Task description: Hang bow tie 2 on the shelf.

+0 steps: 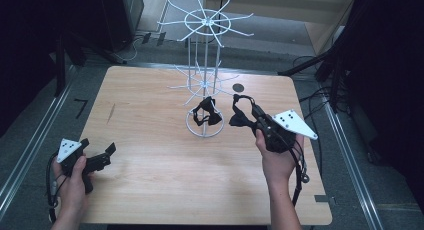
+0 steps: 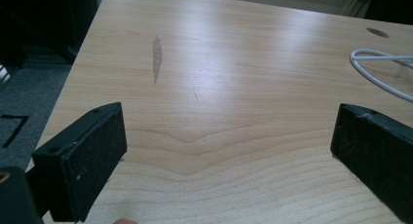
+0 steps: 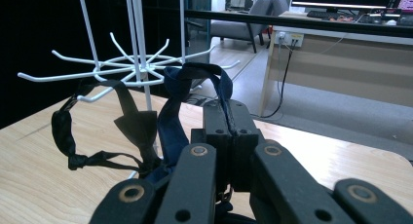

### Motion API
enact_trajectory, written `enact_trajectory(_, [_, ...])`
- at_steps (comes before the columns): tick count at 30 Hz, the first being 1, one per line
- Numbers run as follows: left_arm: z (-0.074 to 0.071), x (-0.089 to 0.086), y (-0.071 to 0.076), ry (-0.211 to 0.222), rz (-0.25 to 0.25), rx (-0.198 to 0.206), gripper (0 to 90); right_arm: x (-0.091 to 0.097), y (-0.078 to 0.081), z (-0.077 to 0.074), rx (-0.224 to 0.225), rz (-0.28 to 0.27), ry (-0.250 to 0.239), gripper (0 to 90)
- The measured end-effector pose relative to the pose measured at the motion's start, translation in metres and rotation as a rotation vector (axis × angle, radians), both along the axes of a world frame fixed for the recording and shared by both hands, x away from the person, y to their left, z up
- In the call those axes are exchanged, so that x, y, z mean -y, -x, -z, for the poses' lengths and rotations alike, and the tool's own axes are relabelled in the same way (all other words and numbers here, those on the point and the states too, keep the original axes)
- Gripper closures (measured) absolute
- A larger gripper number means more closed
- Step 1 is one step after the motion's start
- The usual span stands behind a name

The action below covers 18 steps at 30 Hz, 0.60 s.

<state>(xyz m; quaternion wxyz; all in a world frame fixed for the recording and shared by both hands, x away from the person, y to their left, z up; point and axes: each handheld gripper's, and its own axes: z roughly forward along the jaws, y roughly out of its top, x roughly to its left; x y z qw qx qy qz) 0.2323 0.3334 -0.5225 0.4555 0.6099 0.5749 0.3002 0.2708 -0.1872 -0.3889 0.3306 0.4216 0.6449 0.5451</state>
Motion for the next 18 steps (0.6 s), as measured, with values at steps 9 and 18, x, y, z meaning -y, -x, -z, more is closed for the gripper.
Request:
enact_trajectory(9, [0.000, 0.000, 0.000, 0.000, -0.001, -0.001, 0.2, -0.008, -0.009, -0.003, -0.009, -0.013, 0.006, 90.0])
enact_trajectory(18, [0.000, 0.000, 0.000, 0.002, -0.001, 0.001, 0.2, -0.013, -0.019, -0.005, -0.020, -0.016, 0.014, 90.0])
